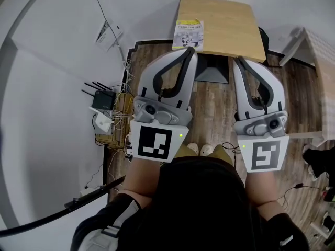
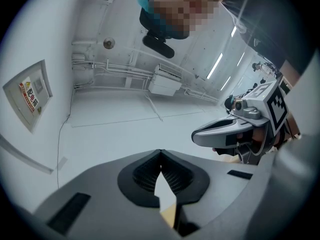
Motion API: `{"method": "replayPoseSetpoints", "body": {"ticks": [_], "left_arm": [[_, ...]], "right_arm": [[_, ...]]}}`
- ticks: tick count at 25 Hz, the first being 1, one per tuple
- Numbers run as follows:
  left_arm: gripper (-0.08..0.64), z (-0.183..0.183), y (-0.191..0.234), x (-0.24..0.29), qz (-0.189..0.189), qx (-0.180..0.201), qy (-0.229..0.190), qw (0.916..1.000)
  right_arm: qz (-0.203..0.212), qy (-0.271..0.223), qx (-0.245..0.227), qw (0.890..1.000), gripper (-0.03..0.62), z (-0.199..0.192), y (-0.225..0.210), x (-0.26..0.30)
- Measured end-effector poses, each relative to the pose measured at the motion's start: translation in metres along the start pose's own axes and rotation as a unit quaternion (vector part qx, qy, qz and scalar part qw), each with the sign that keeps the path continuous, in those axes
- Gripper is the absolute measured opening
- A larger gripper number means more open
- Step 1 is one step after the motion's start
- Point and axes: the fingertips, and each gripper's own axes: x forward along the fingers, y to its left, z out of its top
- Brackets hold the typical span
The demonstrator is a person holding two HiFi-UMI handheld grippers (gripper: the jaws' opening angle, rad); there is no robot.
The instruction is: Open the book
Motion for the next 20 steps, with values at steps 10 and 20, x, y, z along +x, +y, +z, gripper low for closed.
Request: {"method": "replayPoseSetpoints", "body": {"ticks": [10, 20], "left_arm": [[0.011, -0.011, 0.017, -0.022, -0.012, -0.017, -0.004, 0.9998], [0.011, -0.032, 0.021, -0.008, -0.014, -0.033, -0.002, 0.9994]], "right_arm": [[-0.018, 0.017, -0.003, 1.000, 0.031, -0.002, 0.027, 0.005], [-0.020, 0.019, 0.004, 1.000, 0.031, -0.023, 0.020, 0.014]]}}
